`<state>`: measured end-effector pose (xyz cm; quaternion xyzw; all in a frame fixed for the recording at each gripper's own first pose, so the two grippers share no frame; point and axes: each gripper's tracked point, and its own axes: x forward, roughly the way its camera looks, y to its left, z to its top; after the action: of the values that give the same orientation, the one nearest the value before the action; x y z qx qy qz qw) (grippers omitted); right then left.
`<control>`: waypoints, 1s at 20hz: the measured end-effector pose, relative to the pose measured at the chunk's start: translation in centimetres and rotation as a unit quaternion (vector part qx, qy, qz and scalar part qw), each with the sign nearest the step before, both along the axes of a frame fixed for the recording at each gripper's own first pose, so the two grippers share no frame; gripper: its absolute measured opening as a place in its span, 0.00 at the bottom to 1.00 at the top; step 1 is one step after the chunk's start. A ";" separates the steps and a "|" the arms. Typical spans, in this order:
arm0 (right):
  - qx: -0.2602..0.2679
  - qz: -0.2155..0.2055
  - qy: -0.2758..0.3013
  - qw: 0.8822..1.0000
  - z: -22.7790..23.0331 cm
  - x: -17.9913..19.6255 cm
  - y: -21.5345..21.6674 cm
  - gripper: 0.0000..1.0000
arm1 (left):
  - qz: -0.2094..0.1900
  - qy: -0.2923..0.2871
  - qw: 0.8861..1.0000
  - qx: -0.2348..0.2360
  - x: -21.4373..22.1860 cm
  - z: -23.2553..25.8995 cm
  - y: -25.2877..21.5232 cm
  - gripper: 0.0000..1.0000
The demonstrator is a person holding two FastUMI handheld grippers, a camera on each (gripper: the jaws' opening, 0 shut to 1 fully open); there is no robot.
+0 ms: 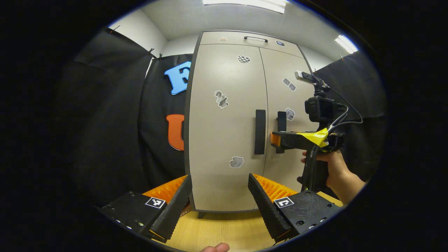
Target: Open the right door of the double-door shoe cabinet with the right hand, and open the left door with the left hand.
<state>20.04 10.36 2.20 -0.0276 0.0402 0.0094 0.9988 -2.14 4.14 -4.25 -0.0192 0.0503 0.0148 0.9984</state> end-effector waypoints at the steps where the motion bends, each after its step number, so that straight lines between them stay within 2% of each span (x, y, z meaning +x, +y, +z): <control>1: -0.002 -0.003 -0.002 1.000 -0.1 -0.1 0.0 0.95 | 0.000 -0.001 1.000 -0.001 -0.1 0.0 0.0 0.97; 5: 0.006 -0.003 0.009 1.000 -0.8 0.0 0.5 0.83 | 0.003 0.000 1.000 -0.003 -0.2 -0.3 0.3 0.97; 6: 0.010 0.000 0.007 1.000 -0.5 0.2 0.8 0.68 | 0.005 0.001 1.000 -0.004 -0.2 -0.3 0.4 0.97; 7: 0.011 0.008 0.012 1.000 -0.8 -0.1 1.3 0.65 | 0.005 0.001 1.000 -0.006 -0.2 -0.4 0.6 0.97; 8: 0.010 0.018 0.015 1.000 -0.8 -0.1 1.8 0.52 | 0.006 0.001 1.000 -0.008 -0.2 -0.4 0.6 0.97; 9: 0.006 0.015 0.014 1.000 -0.8 -0.1 1.7 0.46 | 0.006 0.001 1.000 -0.008 -0.2 -0.4 0.8 0.97; 10: 0.002 0.017 0.014 1.000 -0.7 -0.1 1.7 0.34 | 0.008 0.000 1.000 -0.008 -0.2 -0.4 0.9 0.97; 11: 0.005 0.022 0.012 1.000 -0.7 -0.2 1.7 0.33 | 0.009 -0.002 1.000 -0.009 -0.2 -0.3 1.0 0.97; 12: 0.016 0.027 0.010 0.999 -0.8 -0.1 1.7 0.22 | 0.008 -0.003 1.000 -0.011 -0.1 -0.3 0.9 0.97; 14: 0.016 0.033 0.010 0.999 -0.7 0.0 1.7 0.10 | 0.008 0.000 1.000 -0.014 -0.2 -0.6 1.1 0.97; 20: 0.008 0.034 0.007 0.999 -0.7 -0.3 1.7 0.08 | 0.008 -0.002 1.000 -0.014 -0.5 -0.5 1.0 0.97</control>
<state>19.70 12.06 1.50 -0.0207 0.0463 0.0442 0.9977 -2.64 5.15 -4.75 -0.0340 0.0483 0.0225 0.9980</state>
